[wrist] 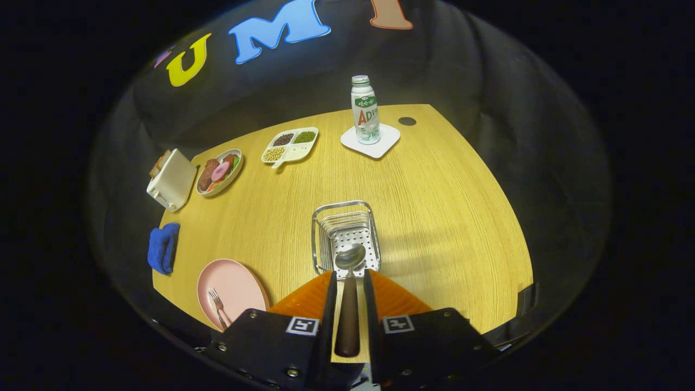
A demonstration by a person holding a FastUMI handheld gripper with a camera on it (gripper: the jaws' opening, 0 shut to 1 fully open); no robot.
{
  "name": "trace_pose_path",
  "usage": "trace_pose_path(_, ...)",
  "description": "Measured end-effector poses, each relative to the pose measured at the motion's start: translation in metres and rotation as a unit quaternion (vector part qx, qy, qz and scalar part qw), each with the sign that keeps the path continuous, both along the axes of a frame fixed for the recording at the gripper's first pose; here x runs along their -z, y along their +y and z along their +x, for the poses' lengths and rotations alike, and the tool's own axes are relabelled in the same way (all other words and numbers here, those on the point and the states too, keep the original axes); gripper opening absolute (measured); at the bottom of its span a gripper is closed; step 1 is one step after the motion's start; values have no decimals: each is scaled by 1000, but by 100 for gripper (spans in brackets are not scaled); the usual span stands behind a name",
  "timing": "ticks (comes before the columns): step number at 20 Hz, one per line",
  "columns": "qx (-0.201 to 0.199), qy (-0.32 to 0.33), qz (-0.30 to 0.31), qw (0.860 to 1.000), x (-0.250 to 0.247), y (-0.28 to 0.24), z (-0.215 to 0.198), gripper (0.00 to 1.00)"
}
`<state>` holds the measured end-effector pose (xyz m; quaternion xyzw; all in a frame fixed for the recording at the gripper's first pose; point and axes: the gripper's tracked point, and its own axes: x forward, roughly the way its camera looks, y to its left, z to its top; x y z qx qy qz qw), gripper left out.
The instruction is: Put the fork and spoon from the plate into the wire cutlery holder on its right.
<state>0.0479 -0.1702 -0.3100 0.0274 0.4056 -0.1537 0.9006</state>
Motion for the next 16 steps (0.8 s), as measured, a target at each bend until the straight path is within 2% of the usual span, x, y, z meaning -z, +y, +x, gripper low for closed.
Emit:
trace_pose_path(1,-2,-8,-13,1000,-5,-2,2,35)
trace_pose_path(5,-17,-36,-37,999,-25,6,9,38)
trace_pose_path(10,-40,-57,-30,997,-36,33,17,38)
trace_pose_path(16,-87,-54,-18,995,-25,80,21,38)
